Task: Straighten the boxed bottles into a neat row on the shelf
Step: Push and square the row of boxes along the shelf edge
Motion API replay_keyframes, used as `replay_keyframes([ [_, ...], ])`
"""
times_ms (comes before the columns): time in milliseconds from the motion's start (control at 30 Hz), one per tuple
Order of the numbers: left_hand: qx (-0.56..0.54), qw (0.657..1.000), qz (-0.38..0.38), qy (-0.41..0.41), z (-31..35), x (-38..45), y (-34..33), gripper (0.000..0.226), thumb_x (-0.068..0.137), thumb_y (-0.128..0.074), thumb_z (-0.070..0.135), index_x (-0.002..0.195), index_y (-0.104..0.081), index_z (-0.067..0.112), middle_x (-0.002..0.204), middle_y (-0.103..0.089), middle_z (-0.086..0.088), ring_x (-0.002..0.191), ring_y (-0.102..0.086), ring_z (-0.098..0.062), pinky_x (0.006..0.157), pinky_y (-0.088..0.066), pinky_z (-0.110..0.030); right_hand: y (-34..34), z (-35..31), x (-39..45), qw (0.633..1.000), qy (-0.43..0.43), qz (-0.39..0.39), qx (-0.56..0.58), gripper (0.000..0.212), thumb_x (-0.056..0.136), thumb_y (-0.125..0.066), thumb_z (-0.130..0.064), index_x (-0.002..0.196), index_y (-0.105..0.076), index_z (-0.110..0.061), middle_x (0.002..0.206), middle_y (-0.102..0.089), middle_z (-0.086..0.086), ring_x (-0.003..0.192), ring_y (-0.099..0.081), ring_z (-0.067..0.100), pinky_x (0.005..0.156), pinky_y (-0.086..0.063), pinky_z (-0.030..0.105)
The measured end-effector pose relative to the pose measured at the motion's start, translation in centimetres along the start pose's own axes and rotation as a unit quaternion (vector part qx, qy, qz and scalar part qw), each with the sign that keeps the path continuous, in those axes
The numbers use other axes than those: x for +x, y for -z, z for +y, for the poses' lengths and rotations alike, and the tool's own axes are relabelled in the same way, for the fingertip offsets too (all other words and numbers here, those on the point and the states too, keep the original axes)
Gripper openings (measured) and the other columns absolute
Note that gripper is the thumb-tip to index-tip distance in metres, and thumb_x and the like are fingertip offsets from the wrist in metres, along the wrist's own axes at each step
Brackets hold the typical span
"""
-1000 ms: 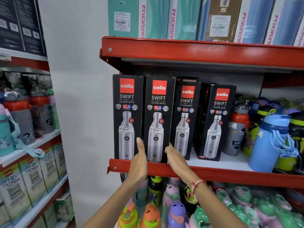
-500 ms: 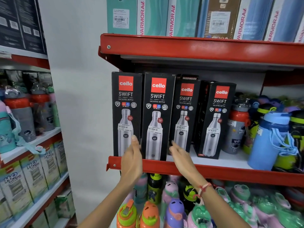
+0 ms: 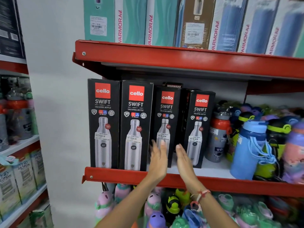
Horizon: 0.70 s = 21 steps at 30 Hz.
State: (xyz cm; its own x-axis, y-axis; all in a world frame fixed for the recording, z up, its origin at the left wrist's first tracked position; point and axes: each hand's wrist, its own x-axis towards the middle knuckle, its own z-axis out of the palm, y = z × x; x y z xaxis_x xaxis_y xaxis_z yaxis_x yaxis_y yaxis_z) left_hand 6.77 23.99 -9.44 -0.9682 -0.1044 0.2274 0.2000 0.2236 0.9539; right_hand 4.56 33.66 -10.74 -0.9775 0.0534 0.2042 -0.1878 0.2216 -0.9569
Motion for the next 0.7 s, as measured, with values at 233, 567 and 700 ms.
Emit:
replay_keyframes([
  [233,0.009,0.999,0.03,0.007,-1.0,0.2,0.2,0.09,0.079,-0.004,0.074,0.153,-0.006,0.023,0.162,-0.009,0.001,0.149,-0.004,-0.015,0.121,-0.006,-0.045,0.7,-0.1,0.2,0.997,-0.001,-0.075,-0.004,0.078,0.082,-0.024,-0.075,0.15,-0.015,-0.04,0.158,-0.017,-0.017,0.145,-0.019,0.01,0.119,-0.015,0.04],
  [567,-0.019,0.999,0.011,0.025,-1.5,-4.2,2.6,0.107,0.063,-0.006,0.089,0.149,-0.024,0.028,0.157,-0.026,0.004,0.144,-0.024,-0.013,0.112,-0.012,-0.03,2.3,0.9,-2.9,0.996,0.012,-0.088,-0.032,0.083,0.067,-0.024,-0.091,0.142,-0.022,-0.055,0.152,-0.03,-0.018,0.14,-0.033,0.013,0.118,-0.02,0.044],
  [700,-0.024,0.999,0.018,0.013,-1.5,-4.7,3.2,0.114,0.06,-0.006,0.093,0.149,-0.024,0.025,0.157,-0.026,0.002,0.144,-0.025,-0.015,0.119,-0.013,-0.037,2.2,0.9,-4.1,0.994,0.021,-0.093,-0.047,0.075,0.07,-0.023,-0.089,0.14,-0.019,-0.061,0.152,-0.029,-0.019,0.139,-0.035,0.012,0.118,-0.02,0.044],
])
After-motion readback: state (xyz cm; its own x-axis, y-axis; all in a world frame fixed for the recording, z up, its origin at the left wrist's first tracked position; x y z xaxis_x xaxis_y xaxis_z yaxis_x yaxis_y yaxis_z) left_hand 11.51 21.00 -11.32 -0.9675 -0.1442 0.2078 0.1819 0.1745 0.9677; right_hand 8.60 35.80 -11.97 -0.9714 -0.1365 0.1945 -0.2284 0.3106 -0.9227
